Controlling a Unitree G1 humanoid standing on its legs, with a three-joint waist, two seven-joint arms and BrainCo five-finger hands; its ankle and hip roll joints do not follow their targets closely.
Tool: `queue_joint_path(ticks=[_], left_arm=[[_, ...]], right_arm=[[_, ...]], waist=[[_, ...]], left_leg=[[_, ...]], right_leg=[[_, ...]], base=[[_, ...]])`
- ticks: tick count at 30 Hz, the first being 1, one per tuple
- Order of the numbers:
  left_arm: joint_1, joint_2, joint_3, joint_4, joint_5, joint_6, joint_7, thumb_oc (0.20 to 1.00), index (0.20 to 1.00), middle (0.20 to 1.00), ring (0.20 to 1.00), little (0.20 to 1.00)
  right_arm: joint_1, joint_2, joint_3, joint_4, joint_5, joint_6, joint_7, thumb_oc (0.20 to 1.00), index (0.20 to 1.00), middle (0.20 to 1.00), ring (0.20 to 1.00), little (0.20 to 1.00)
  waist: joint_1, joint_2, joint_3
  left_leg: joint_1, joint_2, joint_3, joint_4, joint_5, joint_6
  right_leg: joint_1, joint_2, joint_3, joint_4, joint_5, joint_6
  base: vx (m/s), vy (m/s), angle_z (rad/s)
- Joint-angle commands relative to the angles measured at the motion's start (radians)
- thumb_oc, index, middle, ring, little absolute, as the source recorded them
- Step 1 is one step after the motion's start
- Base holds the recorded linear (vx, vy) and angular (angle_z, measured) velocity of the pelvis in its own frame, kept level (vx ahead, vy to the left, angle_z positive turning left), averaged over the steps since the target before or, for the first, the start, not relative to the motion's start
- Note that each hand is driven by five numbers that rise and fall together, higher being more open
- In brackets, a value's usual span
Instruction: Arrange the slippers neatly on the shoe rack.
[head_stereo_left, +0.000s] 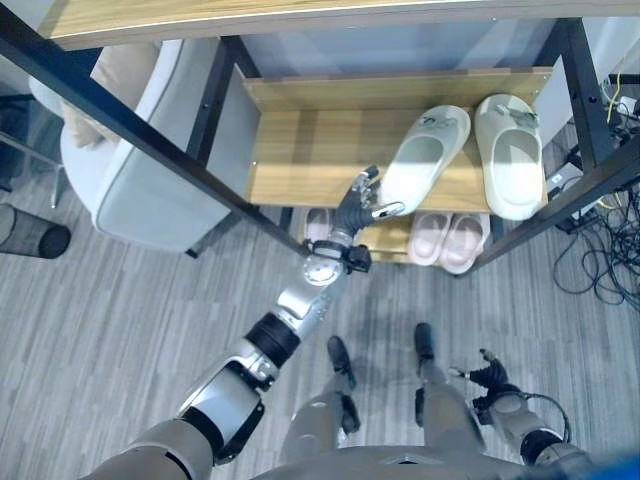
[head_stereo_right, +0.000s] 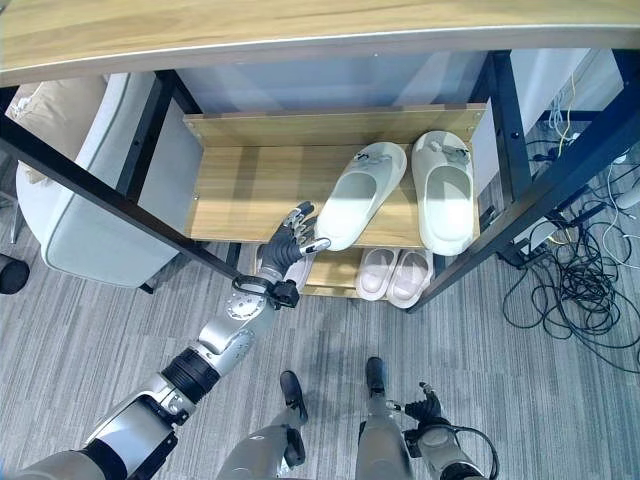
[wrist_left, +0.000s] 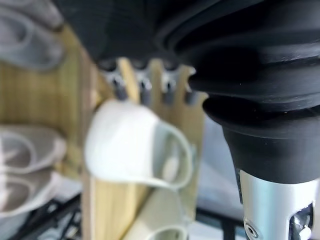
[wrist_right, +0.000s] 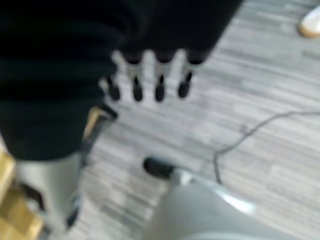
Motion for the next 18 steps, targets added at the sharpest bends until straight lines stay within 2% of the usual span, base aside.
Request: queue_joint_path(ticks=[1,18], left_arm=[[-0.097,-0.043,-0.013,-0.027,-0.027,-0.022,-0.011,1.0,1.0,1.0,1.0,1.0],[-0.179,-0.136,-0.066,0.049,-0.019,-0.019,0.011,1.0,1.0,1.0,1.0,1.0]], right_arm=[[-0.029,-0.038,0.026,-0.016,-0.005,-0.002,-0.017,1.0,1.0,1.0,1.0,1.0],[-0.058,-0.048,0.055,-0.004,0.009,-0.002,-0.022,1.0,1.0,1.0,1.0,1.0]], waist=[[0.006,0.024,0.046],[-0.01,0.015,0.062]], left_leg=[[-0.043,0.0,-0.108,0.012,-0.03,-0.024],[-0.052,0.004,-0.106,0.012,-0.024,-0.025]], right_leg=[[-0.065,-0.016,-0.053,0.082,-0.088,0.033],[-0.079,-0.007,-0.044,0.089,-0.088,0.029]], base=[[0.0,0.0,0.0],[0.0,-0.002,0.0]])
